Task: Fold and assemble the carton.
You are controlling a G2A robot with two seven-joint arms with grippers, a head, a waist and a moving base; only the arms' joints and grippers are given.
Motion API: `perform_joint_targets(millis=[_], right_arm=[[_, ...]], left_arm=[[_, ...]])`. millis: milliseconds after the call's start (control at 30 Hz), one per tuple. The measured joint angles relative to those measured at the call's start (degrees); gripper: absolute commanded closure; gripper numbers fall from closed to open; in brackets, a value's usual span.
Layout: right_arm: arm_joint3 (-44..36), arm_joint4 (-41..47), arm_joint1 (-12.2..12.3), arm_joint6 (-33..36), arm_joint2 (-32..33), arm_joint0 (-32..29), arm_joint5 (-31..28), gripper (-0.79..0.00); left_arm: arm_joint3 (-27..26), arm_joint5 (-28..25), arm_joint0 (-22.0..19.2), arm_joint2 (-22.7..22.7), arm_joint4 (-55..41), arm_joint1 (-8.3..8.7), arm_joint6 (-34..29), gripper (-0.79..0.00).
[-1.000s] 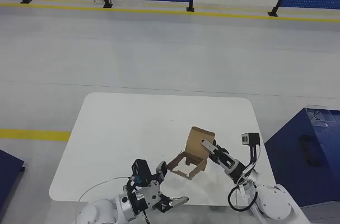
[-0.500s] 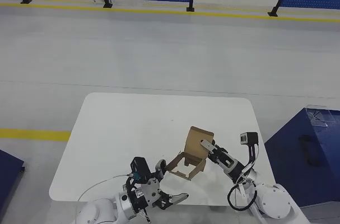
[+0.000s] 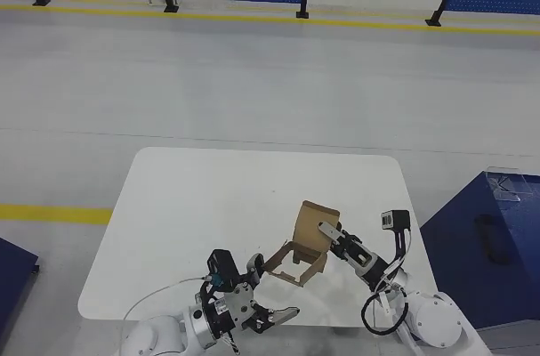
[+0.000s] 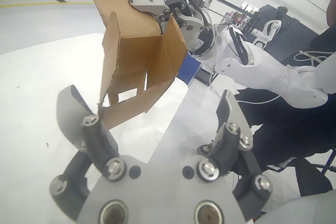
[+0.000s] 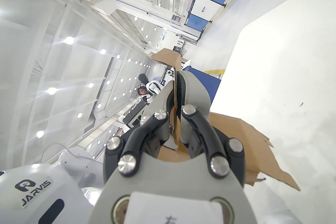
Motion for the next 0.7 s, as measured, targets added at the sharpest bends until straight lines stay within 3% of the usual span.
perform_joint_targets(millis=[333, 467, 700], right_arm=[[0.5, 2.64, -0.37, -1.24, -0.34, 1.34, 2.11, 0.0], [1.07, 4.85, -0.6, -0.18, -0.34, 3.86, 4.81, 0.0], [2.76, 7.14, -1.11, 0.34, -1.71, 6.69, 8.27, 0.0]], left_arm=[[-1.1, 1.44, -0.94, 0.61, 3.81, -0.11, -0.62, -0.785], [-2.68, 3.75, -3.1, 4.05, 9.95, -0.77, -0.67, -0.785], [-1.78, 2.87, -9.29, 11.17, 10.05, -2.49, -1.64, -0.785]])
